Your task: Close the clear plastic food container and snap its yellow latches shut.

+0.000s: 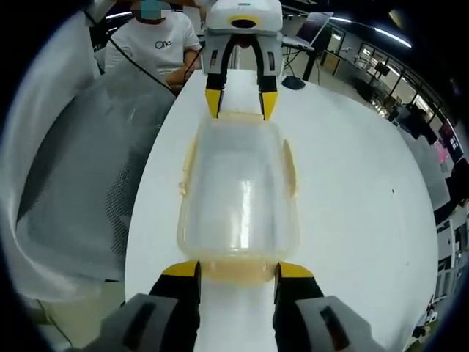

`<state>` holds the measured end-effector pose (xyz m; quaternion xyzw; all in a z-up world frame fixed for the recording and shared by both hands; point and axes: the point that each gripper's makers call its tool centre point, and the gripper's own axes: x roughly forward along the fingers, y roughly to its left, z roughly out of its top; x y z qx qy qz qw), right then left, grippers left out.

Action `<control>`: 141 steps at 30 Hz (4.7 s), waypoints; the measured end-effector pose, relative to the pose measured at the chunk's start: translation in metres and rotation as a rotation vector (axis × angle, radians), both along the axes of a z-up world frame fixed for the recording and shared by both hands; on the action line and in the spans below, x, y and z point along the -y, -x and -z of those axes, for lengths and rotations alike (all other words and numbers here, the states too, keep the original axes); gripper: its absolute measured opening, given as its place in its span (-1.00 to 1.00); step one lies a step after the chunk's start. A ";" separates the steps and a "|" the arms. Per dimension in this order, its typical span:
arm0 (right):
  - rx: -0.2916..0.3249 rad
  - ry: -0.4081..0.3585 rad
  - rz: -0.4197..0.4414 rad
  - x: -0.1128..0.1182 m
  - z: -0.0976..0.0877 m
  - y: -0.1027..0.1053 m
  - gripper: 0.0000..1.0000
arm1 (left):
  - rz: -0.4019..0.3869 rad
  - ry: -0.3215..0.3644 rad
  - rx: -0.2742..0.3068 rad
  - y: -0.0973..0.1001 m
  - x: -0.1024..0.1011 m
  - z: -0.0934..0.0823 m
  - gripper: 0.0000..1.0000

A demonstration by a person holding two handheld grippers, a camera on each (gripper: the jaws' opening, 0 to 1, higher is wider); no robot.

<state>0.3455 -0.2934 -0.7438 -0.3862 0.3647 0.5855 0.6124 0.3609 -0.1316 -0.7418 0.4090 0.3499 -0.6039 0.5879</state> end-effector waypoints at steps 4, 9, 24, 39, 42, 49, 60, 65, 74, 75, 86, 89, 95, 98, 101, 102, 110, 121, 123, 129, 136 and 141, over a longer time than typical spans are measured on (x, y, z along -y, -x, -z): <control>0.004 0.009 -0.008 -0.001 0.002 0.000 -0.26 | -0.009 0.006 -0.007 0.000 -0.001 0.001 -0.25; 0.012 0.016 -0.013 0.000 0.001 -0.002 -0.25 | -0.014 0.011 -0.009 0.001 0.000 0.002 -0.25; 0.018 0.031 -0.019 -0.001 -0.009 -0.001 -0.10 | -0.070 0.052 -0.039 0.004 -0.008 -0.004 0.00; 0.010 -0.104 0.151 -0.012 -0.033 -0.006 -0.09 | -0.375 0.183 -0.175 0.000 -0.011 -0.016 -0.04; 0.006 -0.106 0.224 -0.011 -0.034 -0.010 -0.07 | -0.448 0.179 -0.180 -0.005 -0.017 -0.012 -0.10; -0.040 -0.182 0.458 -0.011 -0.038 -0.023 -0.14 | -0.686 0.299 -0.331 -0.002 -0.012 -0.016 -0.03; -0.189 -0.211 0.768 -0.012 -0.026 -0.012 -0.22 | -0.875 0.353 -0.422 0.003 -0.005 -0.008 -0.05; -0.250 -0.214 0.835 -0.009 -0.015 -0.005 -0.33 | -1.026 0.403 -0.428 -0.006 -0.007 -0.007 -0.07; -0.300 -0.224 0.939 -0.010 -0.007 -0.006 -0.30 | -1.090 0.415 -0.465 0.003 0.005 -0.001 -0.15; -0.314 -0.222 0.931 -0.012 -0.006 -0.004 -0.31 | -1.081 0.408 -0.465 0.003 0.007 0.000 -0.21; -0.318 -0.204 0.929 -0.018 -0.005 -0.002 -0.32 | -1.088 0.376 -0.467 0.003 0.012 0.001 -0.26; -0.312 -0.190 0.931 -0.020 -0.005 -0.002 -0.34 | -1.085 0.364 -0.461 0.004 0.013 0.001 -0.26; -0.313 -0.162 0.915 -0.022 -0.005 -0.002 -0.34 | -1.081 0.338 -0.473 0.003 0.015 0.002 -0.30; -0.339 -0.182 0.920 -0.030 -0.004 -0.006 -0.33 | -1.099 0.366 -0.484 0.001 0.016 -0.006 -0.33; -0.341 -0.179 0.923 -0.024 -0.006 -0.005 -0.33 | -1.083 0.352 -0.466 0.003 0.018 -0.001 -0.33; -0.336 -0.186 0.920 -0.024 -0.006 -0.004 -0.33 | -1.085 0.363 -0.474 0.004 0.017 -0.001 -0.32; -0.329 -0.220 0.944 -0.022 -0.006 -0.002 -0.30 | -1.121 0.357 -0.491 0.004 0.015 0.003 -0.28; -0.309 -0.227 0.938 -0.014 -0.009 -0.002 -0.45 | -1.029 0.370 -0.430 0.005 0.012 -0.001 -0.27; -0.299 -0.224 0.930 -0.010 -0.011 -0.004 -0.57 | -0.950 0.375 -0.383 0.005 0.010 -0.004 -0.26; -0.303 -0.221 0.911 -0.004 -0.016 -0.003 -0.67 | -0.860 0.402 -0.303 -0.001 0.006 -0.018 -0.26; -0.218 -0.218 0.774 -0.003 -0.029 -0.008 -0.75 | -0.612 0.365 -0.132 0.002 0.011 -0.035 -0.32; -0.159 -0.296 0.615 -0.021 -0.044 -0.009 -0.79 | -0.486 0.350 -0.040 0.003 0.022 -0.044 -0.38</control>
